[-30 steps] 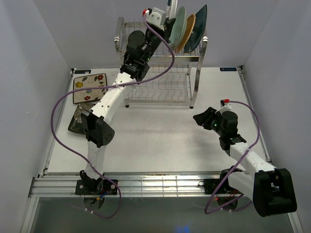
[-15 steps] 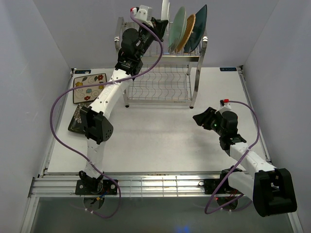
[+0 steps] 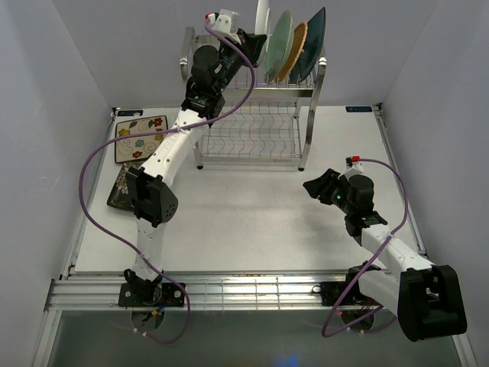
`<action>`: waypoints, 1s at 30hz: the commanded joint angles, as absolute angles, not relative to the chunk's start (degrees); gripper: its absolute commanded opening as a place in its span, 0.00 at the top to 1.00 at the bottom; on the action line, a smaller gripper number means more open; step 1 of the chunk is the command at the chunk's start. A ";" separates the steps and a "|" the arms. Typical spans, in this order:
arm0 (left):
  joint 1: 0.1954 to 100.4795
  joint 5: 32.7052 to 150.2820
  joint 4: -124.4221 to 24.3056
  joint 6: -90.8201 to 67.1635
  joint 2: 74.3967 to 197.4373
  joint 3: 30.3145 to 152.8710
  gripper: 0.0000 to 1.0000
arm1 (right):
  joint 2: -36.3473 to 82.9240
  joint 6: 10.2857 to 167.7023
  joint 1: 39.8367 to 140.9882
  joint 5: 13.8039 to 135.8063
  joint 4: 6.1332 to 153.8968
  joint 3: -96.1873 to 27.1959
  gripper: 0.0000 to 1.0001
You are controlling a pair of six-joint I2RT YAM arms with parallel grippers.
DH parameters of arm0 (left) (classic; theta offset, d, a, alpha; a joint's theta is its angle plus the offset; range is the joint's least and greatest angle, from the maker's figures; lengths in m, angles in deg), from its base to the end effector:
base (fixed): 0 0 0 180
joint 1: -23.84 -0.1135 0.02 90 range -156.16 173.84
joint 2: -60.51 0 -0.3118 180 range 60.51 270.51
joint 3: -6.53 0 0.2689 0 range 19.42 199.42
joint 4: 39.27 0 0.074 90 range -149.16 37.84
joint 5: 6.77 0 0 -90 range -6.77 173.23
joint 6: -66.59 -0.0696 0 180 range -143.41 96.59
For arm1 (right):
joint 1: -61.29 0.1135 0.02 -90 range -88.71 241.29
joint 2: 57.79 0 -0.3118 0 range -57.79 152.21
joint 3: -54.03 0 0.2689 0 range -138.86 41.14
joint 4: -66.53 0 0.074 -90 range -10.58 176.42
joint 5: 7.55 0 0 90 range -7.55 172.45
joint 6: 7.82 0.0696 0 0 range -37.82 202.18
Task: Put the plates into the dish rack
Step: Insert the plate into the dish rack.
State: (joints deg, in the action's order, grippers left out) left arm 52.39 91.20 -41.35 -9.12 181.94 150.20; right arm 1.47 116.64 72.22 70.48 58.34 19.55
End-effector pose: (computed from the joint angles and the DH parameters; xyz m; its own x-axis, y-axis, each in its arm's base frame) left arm 0.4923 -0.2788 0.5306 0.1483 -0.3590 -0.9215 0.6442 0.7421 -0.1854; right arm 0.2338 0.0599 0.2282 -0.4465 0.4775 -0.7567 -0.1552 0.7915 0.5911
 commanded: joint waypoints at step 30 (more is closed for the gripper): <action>61.10 77.97 -37.66 -23.14 175.82 143.35 1.00 | 1.71 116.02 72.10 69.70 55.86 19.16 0.46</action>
